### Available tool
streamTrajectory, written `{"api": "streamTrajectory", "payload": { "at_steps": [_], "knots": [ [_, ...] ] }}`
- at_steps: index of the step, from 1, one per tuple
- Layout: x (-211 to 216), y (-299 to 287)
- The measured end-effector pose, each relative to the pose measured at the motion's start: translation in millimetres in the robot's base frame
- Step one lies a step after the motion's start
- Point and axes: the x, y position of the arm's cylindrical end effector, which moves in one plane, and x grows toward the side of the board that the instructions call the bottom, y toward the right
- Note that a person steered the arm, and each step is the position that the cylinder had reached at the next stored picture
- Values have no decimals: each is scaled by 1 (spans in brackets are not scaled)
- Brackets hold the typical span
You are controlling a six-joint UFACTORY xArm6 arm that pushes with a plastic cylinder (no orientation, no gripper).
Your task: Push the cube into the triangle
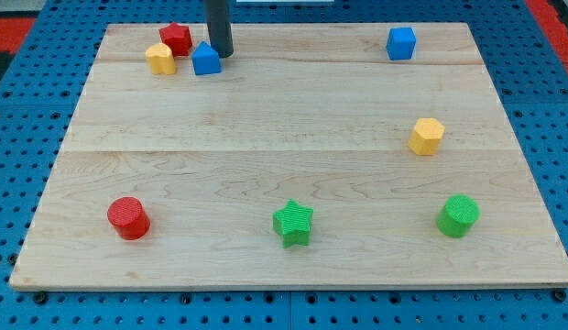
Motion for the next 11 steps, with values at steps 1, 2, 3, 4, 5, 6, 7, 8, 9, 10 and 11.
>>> {"api": "streamTrajectory", "payload": {
  "at_steps": [1,2,3,4,5,6,7,8,9,10,11],
  "knots": [
    [25,99],
    [44,223],
    [16,299],
    [-21,303],
    [-32,149],
    [-40,19],
    [-24,75],
    [-9,128],
    [-4,55],
    [-15,36],
    [-15,6]
  ]
}}
